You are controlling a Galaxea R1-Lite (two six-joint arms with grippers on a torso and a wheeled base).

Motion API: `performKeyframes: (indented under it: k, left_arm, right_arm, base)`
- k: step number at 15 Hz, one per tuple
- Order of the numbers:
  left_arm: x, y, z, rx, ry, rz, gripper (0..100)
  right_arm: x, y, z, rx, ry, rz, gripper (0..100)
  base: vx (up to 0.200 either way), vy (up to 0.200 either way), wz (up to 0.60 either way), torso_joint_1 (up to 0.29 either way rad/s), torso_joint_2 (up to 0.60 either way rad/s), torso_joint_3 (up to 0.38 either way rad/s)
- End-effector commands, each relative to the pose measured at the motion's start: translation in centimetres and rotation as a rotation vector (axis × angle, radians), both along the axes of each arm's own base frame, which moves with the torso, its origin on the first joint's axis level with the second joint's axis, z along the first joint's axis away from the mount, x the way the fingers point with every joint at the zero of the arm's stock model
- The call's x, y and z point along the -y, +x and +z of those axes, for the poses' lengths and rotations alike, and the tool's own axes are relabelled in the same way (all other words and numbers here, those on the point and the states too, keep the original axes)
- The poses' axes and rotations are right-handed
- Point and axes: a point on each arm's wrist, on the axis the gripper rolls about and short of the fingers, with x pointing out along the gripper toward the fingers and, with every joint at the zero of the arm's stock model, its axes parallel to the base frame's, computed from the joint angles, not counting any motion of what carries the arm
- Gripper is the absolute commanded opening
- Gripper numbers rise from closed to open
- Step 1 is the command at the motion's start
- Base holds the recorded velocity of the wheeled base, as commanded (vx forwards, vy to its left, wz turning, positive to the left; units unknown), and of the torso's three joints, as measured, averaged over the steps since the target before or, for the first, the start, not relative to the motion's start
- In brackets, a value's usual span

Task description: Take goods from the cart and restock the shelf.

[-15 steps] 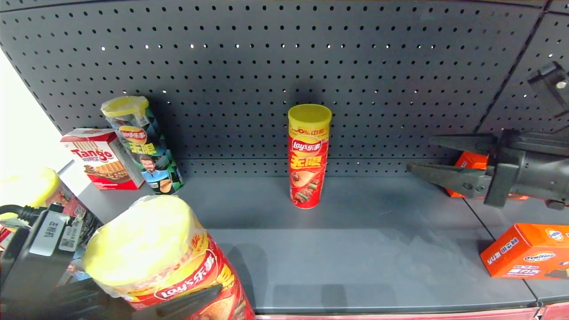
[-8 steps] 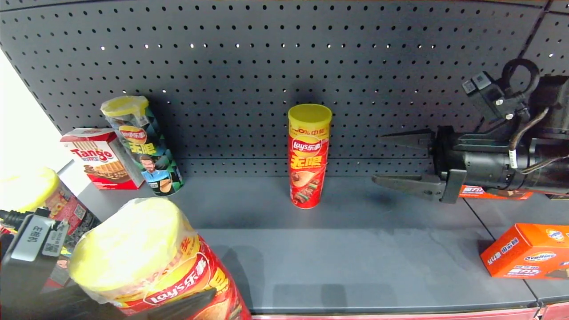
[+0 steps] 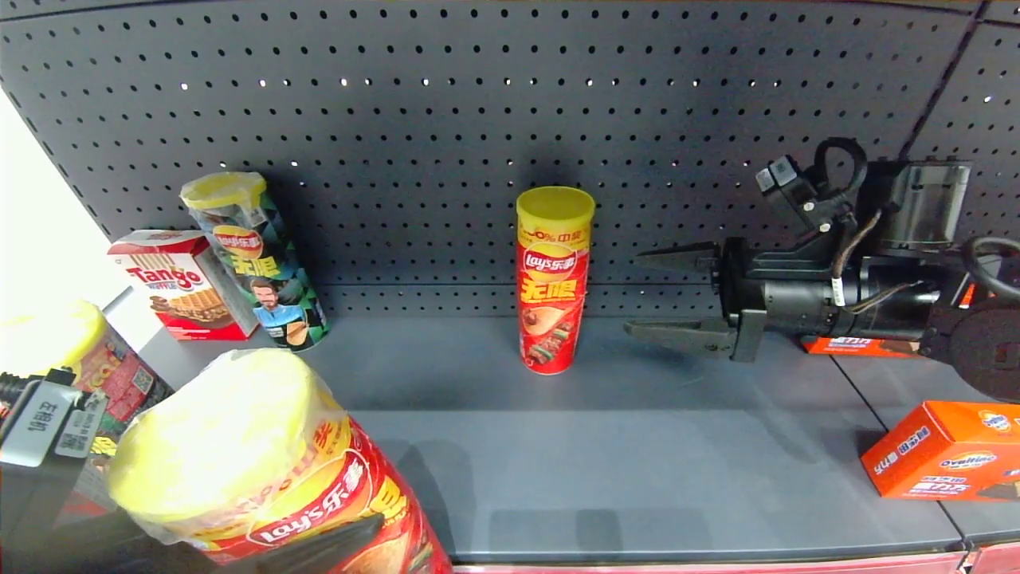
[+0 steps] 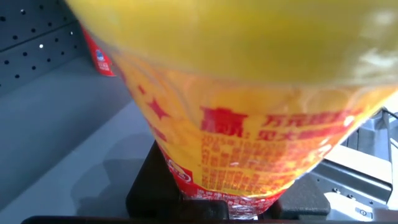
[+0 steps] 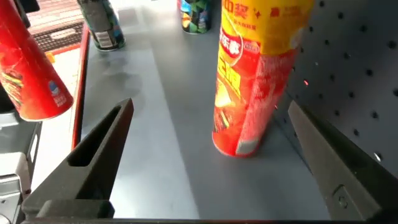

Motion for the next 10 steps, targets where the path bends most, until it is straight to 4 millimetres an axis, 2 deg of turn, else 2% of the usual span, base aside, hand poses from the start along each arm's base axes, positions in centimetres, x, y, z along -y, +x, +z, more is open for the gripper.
performKeyframes:
  k: [1, 6, 10]
  left_arm:
    - [0.1, 0.1, 0.3, 0.002, -0.011, 0.003, 0]
    - [0.0, 0.2, 0.5, -0.004, -0.020, 0.008, 0]
    - [0.0, 0.2, 0.5, -0.005, -0.021, 0.011, 0]
  right_arm:
    - [-1.1, 1.5, -0.7, -0.012, -0.003, 0.023, 100]
    - [-3.3, 4.5, -1.6, -0.011, -0.002, 0.055, 100]
    - [-4.1, 6.0, -2.7, -0.027, -0.008, 0.061, 100]
  base:
    - [0.000, 0.000, 0.00, 0.000, 0.00, 0.000]
    - [0.000, 0.000, 0.00, 0.000, 0.00, 0.000]
    - [0.000, 0.000, 0.00, 0.000, 0.00, 0.000]
